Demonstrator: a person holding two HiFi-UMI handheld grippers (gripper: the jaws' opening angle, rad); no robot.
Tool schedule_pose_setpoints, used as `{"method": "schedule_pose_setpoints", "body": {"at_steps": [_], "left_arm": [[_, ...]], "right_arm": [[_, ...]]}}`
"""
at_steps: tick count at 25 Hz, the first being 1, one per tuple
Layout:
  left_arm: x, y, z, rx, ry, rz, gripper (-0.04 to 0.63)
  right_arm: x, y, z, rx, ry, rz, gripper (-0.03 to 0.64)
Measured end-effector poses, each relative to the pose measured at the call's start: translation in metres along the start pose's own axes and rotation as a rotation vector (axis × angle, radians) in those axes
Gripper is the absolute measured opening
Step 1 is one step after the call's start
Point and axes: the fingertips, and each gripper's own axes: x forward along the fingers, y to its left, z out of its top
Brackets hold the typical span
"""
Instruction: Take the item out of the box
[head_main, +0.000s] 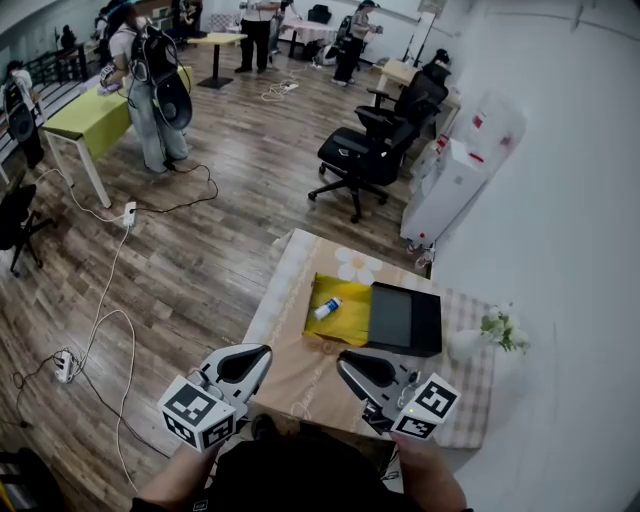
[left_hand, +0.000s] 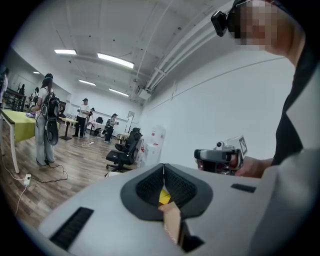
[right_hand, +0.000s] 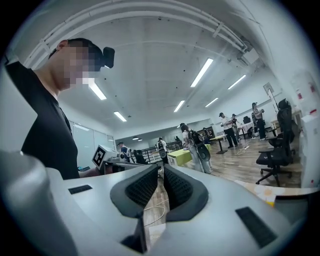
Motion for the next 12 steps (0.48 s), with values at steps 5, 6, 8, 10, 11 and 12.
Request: {"method": "schedule_pose_setpoints", "body": {"at_steps": [5, 6, 8, 10, 11, 12], "left_arm": [[0.02, -0.006, 0.0, -0.002, 0.003, 0.012, 0.015], [0.023, -0.005, 0.0, -0.004, 0.005, 0.017, 0.015], [0.029, -0.003, -0.002, -0.01, 0.013, 0.029, 0.015], [0.035, -0.001, -0.004, -0.017, 0.019, 0.041, 0.015], [0.037, 0.001, -0.005, -0.021, 0.021, 0.047, 0.015], [0.038, 0.002, -0.006, -0.025, 0.023, 0.053, 0.015]], "right_arm": [[-0.006, -0.027, -0.006, -0.06, 0.062, -0.016, 0.04], [-0.006, -0.032, -0.009, -0.066, 0.077, -0.016, 0.04], [-0.006, -0.043, -0.016, -0.078, 0.112, -0.016, 0.041], [-0.006, -0.054, -0.022, -0.087, 0.145, -0.014, 0.041], [-0.006, -0.06, -0.025, -0.092, 0.162, -0.014, 0.041], [-0.006, -0.065, -0.028, -0.1, 0.179, -0.014, 0.041]]}}
